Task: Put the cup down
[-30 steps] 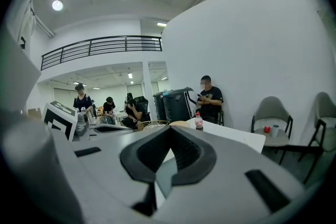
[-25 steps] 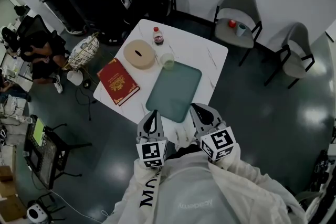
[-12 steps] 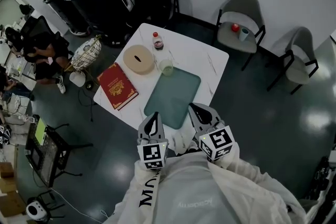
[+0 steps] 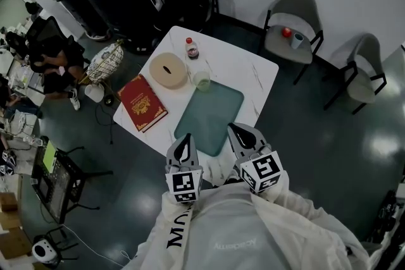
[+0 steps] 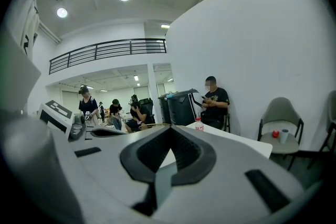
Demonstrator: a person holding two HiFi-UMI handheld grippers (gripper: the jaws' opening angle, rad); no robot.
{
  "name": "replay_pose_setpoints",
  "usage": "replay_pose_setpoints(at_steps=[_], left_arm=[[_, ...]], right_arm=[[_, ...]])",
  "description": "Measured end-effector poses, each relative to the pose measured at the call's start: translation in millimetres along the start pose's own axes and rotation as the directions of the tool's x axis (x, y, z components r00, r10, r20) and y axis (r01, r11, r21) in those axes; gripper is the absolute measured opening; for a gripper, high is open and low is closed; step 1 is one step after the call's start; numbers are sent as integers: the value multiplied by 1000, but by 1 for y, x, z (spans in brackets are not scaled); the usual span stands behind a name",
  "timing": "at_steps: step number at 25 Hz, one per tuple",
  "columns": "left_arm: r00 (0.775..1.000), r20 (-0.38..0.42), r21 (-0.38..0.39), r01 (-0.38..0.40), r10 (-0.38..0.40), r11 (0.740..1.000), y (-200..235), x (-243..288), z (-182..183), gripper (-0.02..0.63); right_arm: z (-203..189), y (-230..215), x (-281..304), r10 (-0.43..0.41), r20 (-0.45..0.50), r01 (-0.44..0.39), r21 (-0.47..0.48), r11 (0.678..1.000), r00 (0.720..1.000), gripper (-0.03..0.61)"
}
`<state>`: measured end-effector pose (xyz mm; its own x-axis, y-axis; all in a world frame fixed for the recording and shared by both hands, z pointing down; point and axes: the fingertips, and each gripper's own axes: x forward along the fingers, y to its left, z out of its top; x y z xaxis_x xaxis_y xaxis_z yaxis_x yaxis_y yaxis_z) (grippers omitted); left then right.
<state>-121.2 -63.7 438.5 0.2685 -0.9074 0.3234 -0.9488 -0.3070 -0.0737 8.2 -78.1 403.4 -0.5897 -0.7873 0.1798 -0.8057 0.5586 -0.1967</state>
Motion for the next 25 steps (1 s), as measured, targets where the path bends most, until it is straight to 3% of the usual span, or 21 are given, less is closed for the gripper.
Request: replay_pose_setpoints(at_steps=[25], left_arm=[[1000, -5, -21, 3, -4, 1000, 5, 8, -6, 11]], right_arm=[[-4, -11, 6, -23, -22, 23, 6, 1000, 999, 5]])
